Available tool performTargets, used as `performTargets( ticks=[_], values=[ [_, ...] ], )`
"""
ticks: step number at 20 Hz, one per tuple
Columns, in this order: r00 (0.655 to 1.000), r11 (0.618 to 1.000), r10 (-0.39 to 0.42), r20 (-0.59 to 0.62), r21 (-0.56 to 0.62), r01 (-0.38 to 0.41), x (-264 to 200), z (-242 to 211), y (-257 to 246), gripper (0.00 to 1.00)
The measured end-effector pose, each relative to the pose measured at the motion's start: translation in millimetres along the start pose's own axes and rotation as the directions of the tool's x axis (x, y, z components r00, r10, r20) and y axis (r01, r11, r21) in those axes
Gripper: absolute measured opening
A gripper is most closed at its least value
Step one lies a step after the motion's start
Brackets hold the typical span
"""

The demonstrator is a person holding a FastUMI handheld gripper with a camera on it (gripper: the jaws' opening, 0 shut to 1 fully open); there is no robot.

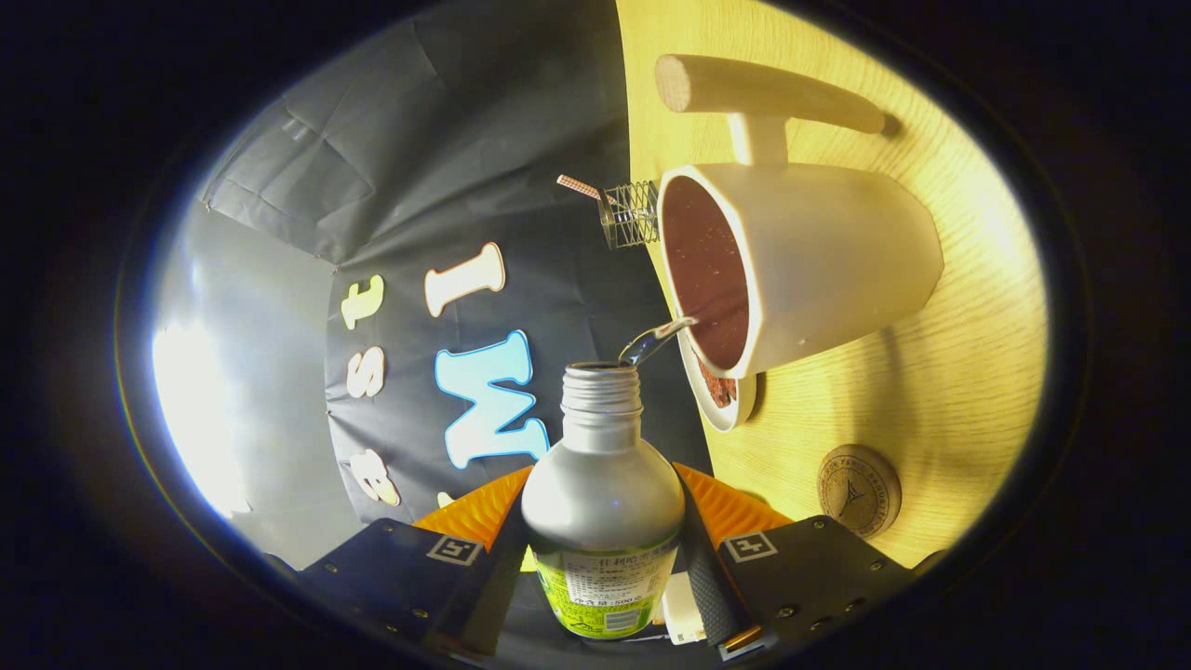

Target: Take the bottle from table, then pour the juice into the cup, finally place the bottle on the coaster

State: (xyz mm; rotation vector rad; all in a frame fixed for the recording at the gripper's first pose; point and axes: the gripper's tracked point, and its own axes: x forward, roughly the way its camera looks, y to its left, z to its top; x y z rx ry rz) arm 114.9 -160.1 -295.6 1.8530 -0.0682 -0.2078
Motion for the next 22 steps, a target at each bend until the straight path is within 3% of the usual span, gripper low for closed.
performTargets(
  ticks=[22],
  values=[
    [0.999,0.993,0.038,0.033,0.114,-0.042,4,-1,18,0.79]
  ],
)
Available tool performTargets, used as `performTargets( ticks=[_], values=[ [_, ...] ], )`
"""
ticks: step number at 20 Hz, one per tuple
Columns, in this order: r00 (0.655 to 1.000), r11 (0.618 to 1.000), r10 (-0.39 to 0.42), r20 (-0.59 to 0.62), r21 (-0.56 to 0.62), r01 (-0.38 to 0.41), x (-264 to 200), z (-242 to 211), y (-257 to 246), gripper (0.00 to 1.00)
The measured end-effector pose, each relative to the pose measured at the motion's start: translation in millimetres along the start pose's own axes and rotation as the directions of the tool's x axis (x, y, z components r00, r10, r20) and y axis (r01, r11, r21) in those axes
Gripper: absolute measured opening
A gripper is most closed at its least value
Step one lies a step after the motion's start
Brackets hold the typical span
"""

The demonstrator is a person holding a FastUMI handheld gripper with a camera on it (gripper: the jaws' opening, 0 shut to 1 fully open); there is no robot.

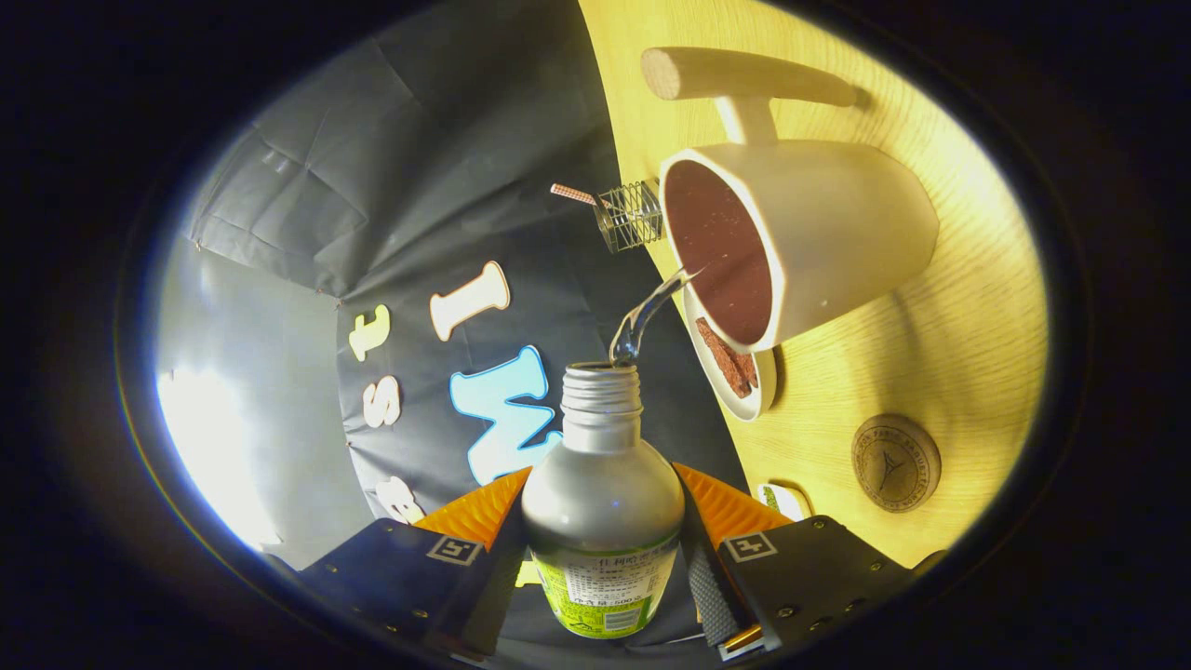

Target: Take the bottle from table, then pour the juice into the cup, finally place the bottle on the coaster

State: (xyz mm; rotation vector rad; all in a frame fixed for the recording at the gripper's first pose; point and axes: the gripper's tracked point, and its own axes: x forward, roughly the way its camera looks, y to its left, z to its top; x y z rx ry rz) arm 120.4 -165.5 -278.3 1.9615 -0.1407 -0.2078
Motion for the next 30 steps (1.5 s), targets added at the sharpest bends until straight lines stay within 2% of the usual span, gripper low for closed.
performTargets(
  ticks=[7,10,18,30],
  values=[
    [1.000,0.998,0.016,0.015,0.055,-0.017,-1,0,15,0.79],
    [1.000,0.999,0.000,0.004,0.042,-0.001,0,-7,17,0.79],
    [0.999,0.994,0.040,0.030,0.105,-0.043,2,-8,45,0.79],
    [0.997,0.985,0.038,0.067,0.163,-0.048,0,5,44,0.79]
  ],
)
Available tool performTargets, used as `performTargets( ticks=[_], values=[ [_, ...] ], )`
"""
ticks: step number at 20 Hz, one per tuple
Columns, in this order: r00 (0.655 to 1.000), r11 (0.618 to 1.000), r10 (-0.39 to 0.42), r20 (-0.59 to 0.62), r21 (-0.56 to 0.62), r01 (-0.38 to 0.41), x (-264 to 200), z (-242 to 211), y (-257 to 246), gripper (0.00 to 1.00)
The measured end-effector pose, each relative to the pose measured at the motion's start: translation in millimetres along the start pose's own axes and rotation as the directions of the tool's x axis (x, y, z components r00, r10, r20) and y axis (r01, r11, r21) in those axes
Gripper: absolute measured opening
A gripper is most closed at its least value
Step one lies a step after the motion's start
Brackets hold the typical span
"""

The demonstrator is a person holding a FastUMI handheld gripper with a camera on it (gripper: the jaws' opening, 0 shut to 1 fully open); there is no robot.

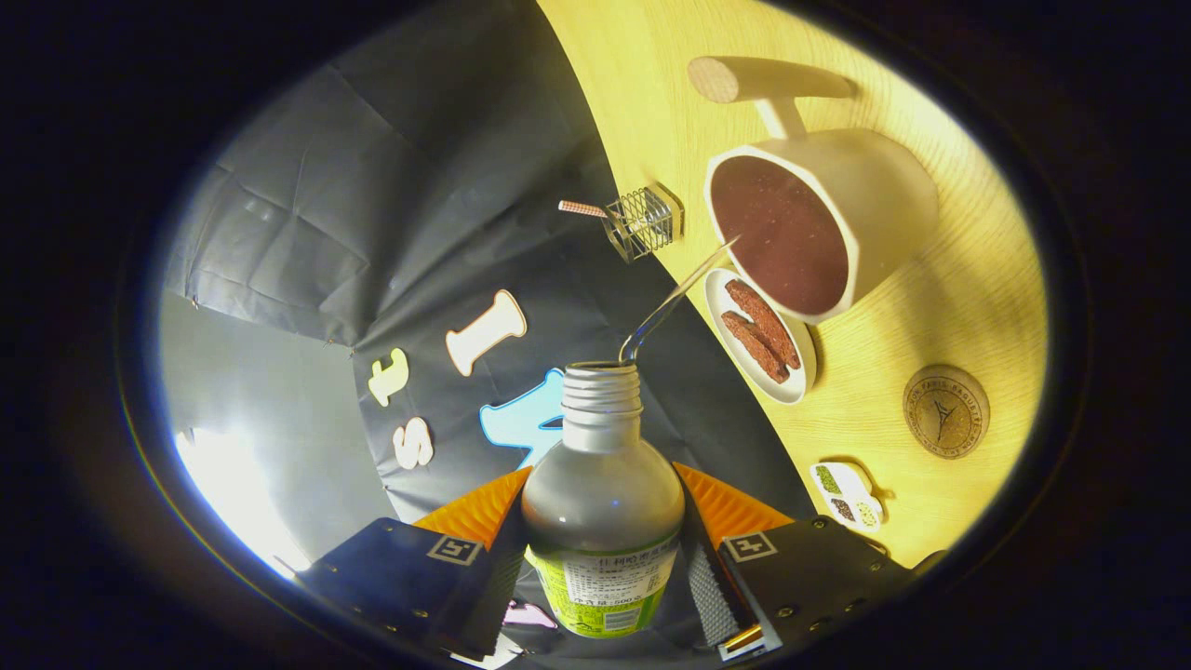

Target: Take the bottle from table, then pour the juice into the cup, finally place the bottle on the coaster

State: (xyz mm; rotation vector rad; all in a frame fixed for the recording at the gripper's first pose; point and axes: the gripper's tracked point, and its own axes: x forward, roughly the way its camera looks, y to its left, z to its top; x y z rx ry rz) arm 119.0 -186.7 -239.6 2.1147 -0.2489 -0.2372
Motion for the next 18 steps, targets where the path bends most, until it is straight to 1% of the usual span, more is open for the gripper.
performTargets(
  ticks=[3,6,14,18],
  values=[
    [1.000,1.000,-0.013,0.014,0.004,0.013,-1,7,-4,0.79],
    [0.999,1.000,-0.030,0.025,0.008,0.030,9,16,-14,0.79],
    [0.996,0.997,-0.079,0.044,-0.010,0.080,3,35,-43,0.79],
    [0.995,0.997,-0.081,0.051,-0.009,0.081,4,40,-45,0.79]
  ],
)
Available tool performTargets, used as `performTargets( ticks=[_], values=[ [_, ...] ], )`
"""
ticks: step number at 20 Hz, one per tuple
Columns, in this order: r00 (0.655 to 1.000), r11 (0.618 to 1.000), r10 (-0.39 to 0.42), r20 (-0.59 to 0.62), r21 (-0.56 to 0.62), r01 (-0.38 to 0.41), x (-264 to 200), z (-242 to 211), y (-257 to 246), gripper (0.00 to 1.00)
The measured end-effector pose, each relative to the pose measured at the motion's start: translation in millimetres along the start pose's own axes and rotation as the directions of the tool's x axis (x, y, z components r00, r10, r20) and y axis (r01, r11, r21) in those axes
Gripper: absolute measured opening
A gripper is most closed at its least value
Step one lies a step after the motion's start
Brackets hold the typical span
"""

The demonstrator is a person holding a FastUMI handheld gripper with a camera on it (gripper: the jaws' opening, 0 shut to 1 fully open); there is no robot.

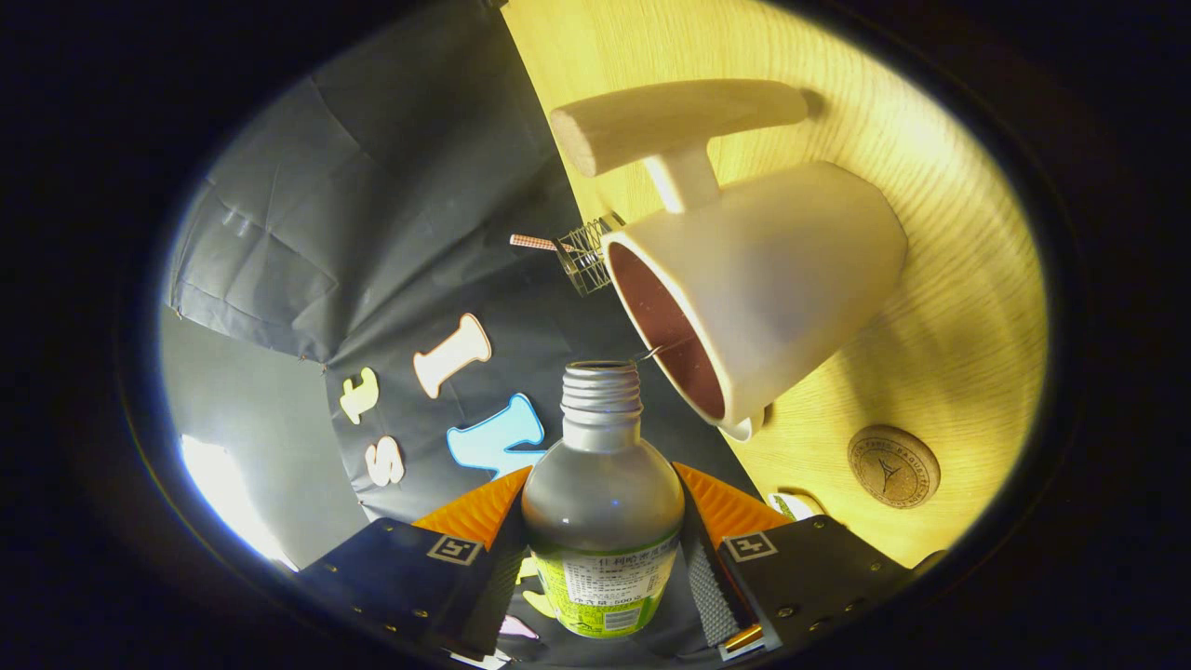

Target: Take the bottle from table, then pour the juice into the cup, finally place the bottle on the coaster

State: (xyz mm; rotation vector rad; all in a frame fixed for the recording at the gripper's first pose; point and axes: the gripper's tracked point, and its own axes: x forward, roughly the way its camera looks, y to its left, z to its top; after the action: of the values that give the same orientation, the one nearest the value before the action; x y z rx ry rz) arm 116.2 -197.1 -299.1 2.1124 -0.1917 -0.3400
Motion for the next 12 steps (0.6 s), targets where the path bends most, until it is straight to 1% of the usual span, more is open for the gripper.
performTargets(
  ticks=[7,10,12],
  values=[
    [1.000,1.000,-0.005,0.005,-0.010,0.005,0,2,-2,0.79],
    [0.998,0.994,-0.056,-0.002,-0.090,0.056,1,1,-15,0.79],
    [0.998,0.993,-0.058,-0.007,-0.106,0.057,0,2,-12,0.79]
  ],
)
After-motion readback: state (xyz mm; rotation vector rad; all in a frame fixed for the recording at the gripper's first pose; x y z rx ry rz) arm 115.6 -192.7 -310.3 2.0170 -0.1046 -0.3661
